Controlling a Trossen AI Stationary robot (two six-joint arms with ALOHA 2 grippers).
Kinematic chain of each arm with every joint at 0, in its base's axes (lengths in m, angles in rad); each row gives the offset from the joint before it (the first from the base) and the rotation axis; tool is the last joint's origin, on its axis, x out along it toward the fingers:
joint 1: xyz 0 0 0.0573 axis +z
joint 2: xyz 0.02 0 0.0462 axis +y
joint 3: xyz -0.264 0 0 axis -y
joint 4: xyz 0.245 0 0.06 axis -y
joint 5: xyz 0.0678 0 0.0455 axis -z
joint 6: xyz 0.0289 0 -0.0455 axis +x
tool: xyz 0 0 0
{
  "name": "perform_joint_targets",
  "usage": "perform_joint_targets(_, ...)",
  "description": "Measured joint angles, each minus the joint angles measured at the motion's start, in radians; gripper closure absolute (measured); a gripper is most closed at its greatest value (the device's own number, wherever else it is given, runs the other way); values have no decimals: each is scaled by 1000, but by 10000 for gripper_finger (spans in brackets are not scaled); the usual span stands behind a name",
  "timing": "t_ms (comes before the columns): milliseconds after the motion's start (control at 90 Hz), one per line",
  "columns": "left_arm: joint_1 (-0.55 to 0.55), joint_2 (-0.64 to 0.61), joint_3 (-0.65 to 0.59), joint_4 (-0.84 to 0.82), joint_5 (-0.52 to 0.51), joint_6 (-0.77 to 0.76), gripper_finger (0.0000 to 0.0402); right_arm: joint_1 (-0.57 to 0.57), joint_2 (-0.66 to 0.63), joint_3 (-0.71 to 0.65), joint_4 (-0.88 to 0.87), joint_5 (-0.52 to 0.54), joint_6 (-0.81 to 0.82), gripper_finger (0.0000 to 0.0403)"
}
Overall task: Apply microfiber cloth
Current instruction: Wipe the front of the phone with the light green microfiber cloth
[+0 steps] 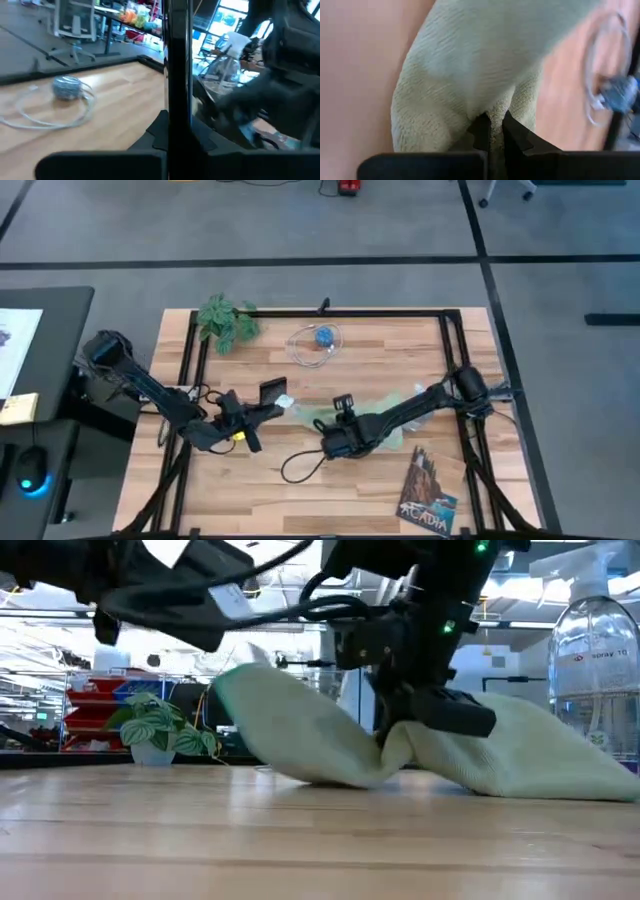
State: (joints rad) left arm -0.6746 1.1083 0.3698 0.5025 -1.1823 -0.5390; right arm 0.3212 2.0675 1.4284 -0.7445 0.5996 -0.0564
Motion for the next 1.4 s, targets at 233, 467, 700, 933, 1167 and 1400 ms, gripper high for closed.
perform_joint_targets(233, -17, -205, 0, -209, -62, 17, 399, 25, -20, 0, 128, -30, -77, 403)
perform_joint_targets(467, -16, -262, 0, -268, -68, -1, 399, 70, -34, 0, 178, -75, -340, 383)
perform_joint_targets(700, -16, -178, 0, -271, -57, -67, 399, 114, -39, 126, 161, -65, -341, 253)
perform_joint_targets(933, -16, -125, 0, -277, -55, -129, 399, 150, -88, 222, -8, -84, 68, 119)
perform_joint_targets(1167, -17, -113, 0, -283, -52, -139, 399, 222, -102, 144, -92, -42, 650, 99)
perform_joint_targets(1400, -17, -97, 0, -279, -45, -160, 397, 256, -101, -17, 137, 89, 918, 99)
